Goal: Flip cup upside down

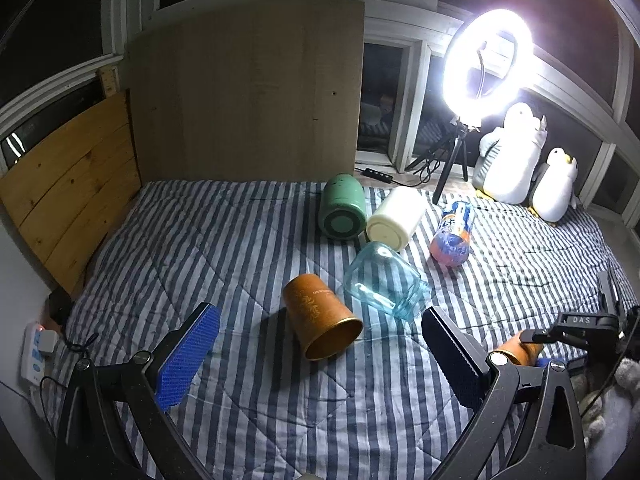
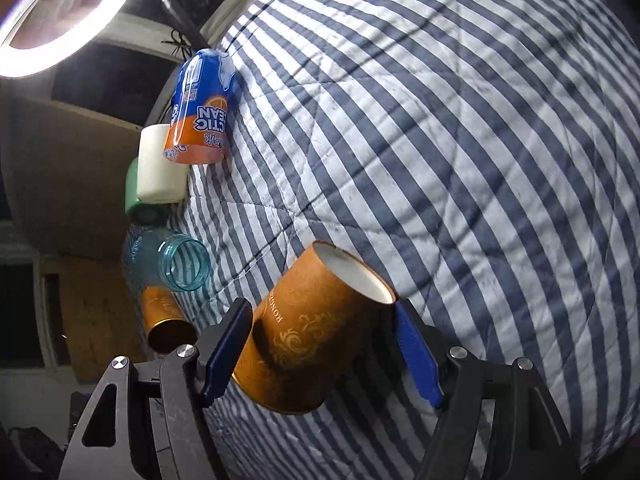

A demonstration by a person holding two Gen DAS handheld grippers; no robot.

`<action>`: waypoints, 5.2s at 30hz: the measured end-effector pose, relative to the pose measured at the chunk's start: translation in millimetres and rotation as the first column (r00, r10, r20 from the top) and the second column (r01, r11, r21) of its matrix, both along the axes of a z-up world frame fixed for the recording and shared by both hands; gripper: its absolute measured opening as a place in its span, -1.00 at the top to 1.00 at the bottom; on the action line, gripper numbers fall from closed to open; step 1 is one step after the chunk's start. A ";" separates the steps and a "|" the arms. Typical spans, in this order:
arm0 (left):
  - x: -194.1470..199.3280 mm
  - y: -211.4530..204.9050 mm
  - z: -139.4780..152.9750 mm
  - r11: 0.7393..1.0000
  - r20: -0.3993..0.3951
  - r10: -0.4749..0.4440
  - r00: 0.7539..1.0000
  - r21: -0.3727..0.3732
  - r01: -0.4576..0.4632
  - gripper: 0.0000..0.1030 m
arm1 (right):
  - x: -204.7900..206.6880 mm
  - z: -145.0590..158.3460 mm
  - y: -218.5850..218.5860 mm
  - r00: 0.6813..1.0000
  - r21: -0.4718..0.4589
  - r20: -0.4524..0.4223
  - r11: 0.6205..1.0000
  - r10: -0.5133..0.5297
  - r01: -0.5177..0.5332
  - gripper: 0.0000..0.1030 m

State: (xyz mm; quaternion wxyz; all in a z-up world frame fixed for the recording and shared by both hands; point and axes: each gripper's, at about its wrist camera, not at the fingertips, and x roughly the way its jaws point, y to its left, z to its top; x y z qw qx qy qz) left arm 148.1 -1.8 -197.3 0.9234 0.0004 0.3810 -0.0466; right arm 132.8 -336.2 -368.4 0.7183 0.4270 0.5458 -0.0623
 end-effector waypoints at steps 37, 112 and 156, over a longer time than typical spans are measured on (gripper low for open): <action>-17.6 -139.4 19.9 0.941 -0.005 -0.338 0.941 0.024 0.338 -0.99 | -106.8 126.7 29.4 0.964 -0.582 0.225 0.813 0.140 0.018 -0.34; 39.5 -212.1 -134.8 0.878 -0.179 -0.476 0.861 -0.139 0.457 -0.30 | -140.6 98.7 -0.4 0.977 -0.590 0.155 0.807 0.150 -0.031 -0.34; -71.9 -70.0 112.4 0.991 0.298 -0.128 0.946 -0.003 0.135 -0.94 | -103.0 223.4 83.4 0.824 -0.676 0.439 0.736 0.358 0.040 -0.62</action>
